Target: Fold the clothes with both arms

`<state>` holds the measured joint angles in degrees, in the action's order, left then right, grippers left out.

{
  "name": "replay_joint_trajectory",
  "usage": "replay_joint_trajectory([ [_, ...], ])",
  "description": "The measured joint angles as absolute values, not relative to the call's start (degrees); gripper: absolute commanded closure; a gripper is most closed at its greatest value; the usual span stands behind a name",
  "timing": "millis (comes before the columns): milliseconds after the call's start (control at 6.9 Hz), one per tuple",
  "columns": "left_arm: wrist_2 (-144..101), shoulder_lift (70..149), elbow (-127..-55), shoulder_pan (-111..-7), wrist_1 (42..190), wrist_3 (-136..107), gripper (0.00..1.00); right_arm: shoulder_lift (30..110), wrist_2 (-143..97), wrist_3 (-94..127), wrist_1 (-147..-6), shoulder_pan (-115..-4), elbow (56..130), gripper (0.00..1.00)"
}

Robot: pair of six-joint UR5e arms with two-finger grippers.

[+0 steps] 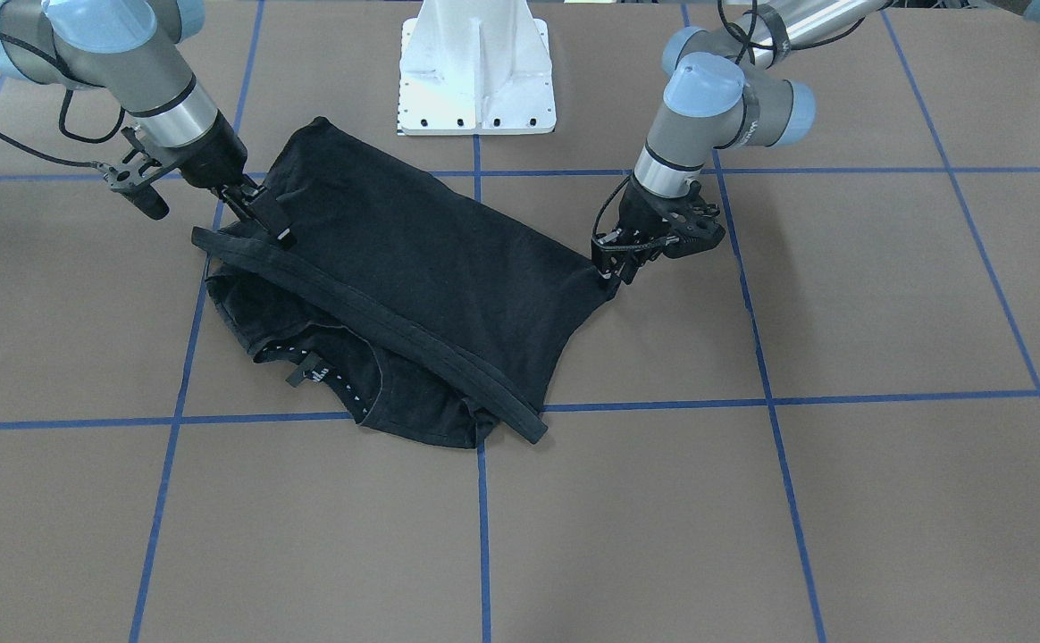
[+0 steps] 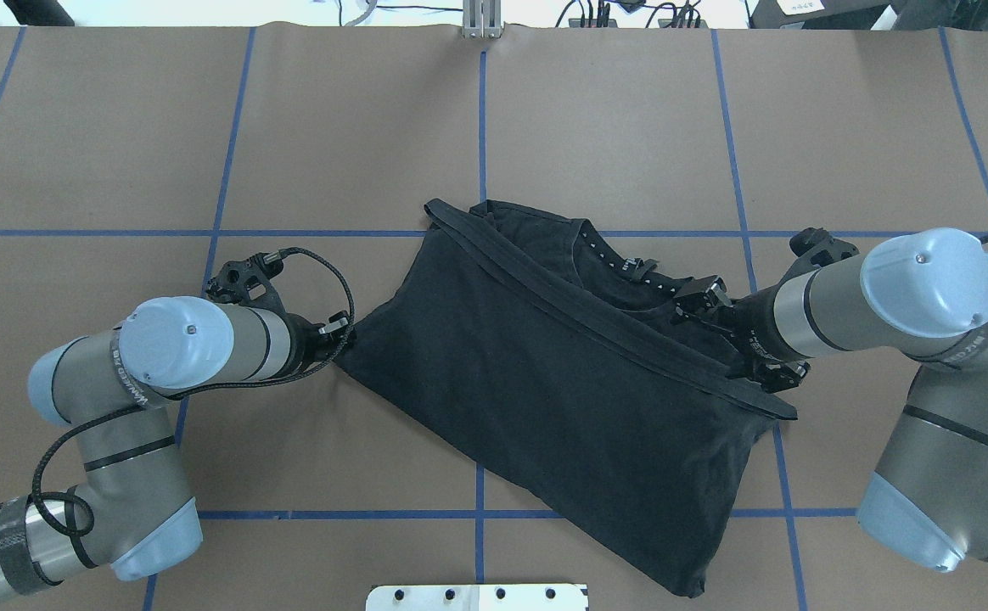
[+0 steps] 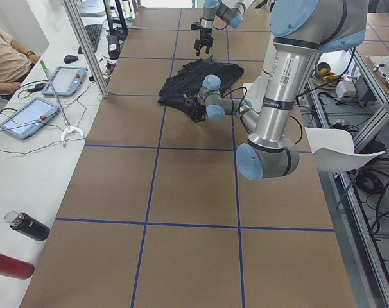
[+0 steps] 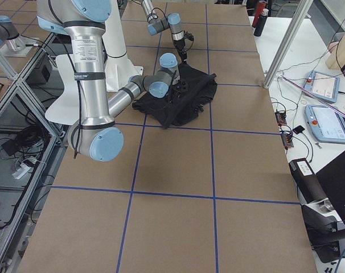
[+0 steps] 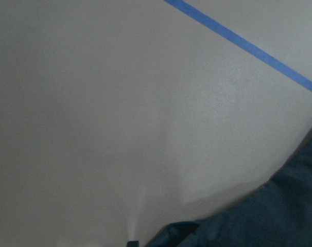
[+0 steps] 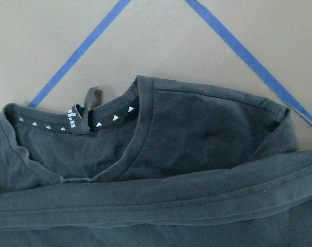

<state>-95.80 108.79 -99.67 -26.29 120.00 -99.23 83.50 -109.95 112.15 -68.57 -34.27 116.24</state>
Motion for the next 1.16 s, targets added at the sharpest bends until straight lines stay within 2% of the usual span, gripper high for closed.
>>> replay_joint_trajectory([
  [579, -95.9, 109.0, -100.4, -27.0, 119.9, -98.2, 1.0, 83.5, -109.9, 112.1, -68.5, -34.3, 115.9, 0.0],
  [869, -96.3, 109.6, -100.7, -31.1, 119.9, -91.7, 1.0, 83.4, -109.9, 112.1, -68.5, -34.6, 115.9, 0.0],
  [1159, -96.4, 113.9, -95.9, -38.1, 120.4, -83.9, 1.0, 82.8, -110.0, 112.1, -68.6, -35.1, 115.8, 0.0],
])
